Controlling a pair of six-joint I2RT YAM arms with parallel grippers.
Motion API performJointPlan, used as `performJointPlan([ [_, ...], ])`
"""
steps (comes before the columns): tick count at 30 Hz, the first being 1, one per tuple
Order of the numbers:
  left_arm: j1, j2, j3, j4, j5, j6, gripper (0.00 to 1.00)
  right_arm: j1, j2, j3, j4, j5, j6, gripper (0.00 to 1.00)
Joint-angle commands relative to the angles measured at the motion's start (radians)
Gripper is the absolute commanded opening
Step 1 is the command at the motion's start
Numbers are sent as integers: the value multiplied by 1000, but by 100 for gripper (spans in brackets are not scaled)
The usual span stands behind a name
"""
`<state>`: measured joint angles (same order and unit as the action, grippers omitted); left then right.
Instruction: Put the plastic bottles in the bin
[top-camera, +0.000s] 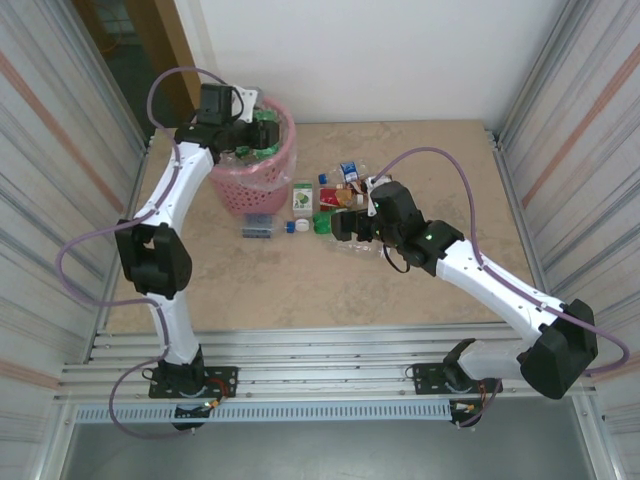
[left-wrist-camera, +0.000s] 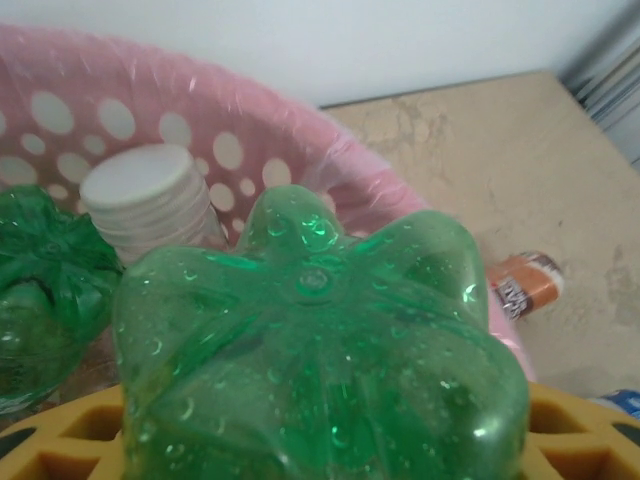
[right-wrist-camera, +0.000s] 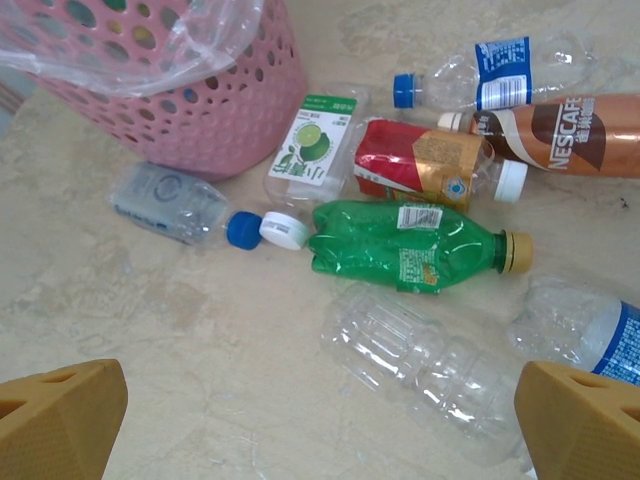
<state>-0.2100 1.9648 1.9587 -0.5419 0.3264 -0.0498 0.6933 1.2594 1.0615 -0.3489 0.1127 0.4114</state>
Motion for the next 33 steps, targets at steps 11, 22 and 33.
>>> performJointPlan([
  [11,-9,16,132,-81,-25,36,83,-7,-25,-12,-13,24,19,98],
  [22,-10,-170,-7,35,-62,-40,84,-23,-23,-2,-58,66,32,98],
  [33,-26,-588,-452,221,-150,-82,97,-148,121,102,-249,-104,-110,98],
])
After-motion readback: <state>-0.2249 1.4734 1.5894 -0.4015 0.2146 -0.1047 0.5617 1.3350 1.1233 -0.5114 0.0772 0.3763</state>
